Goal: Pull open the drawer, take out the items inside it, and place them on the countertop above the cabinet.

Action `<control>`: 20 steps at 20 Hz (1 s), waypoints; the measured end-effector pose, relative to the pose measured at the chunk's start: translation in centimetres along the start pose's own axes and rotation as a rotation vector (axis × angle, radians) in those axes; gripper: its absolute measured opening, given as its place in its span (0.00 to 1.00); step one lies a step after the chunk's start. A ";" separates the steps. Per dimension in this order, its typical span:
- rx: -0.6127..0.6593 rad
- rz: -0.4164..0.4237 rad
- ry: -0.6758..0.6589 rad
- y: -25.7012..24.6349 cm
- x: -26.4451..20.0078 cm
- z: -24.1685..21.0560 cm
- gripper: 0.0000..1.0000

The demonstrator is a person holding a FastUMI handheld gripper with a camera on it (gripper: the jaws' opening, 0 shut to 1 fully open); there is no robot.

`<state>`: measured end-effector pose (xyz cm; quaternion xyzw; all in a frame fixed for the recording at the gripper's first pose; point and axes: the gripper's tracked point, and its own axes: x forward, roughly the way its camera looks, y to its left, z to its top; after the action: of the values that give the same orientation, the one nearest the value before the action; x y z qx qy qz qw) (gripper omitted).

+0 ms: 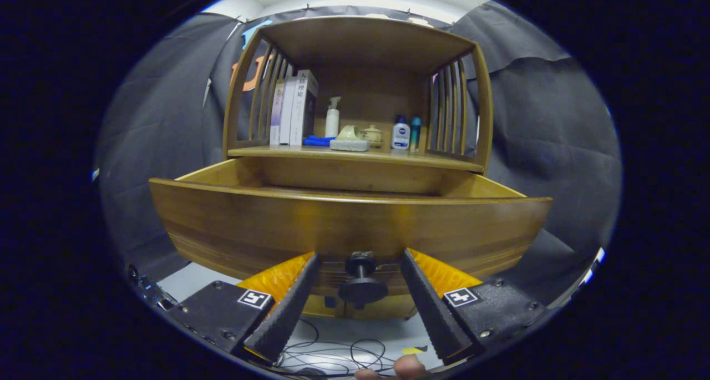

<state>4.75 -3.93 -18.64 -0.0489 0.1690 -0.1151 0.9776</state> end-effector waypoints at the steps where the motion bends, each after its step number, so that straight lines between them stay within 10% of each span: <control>1: -0.004 -0.004 0.003 0.0 0.6 0.3 0.98; 20: -0.003 -0.040 0.020 1.4 10.2 4.0 0.98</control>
<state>15.70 -4.84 -18.32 -0.0523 0.1779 -0.1350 0.9733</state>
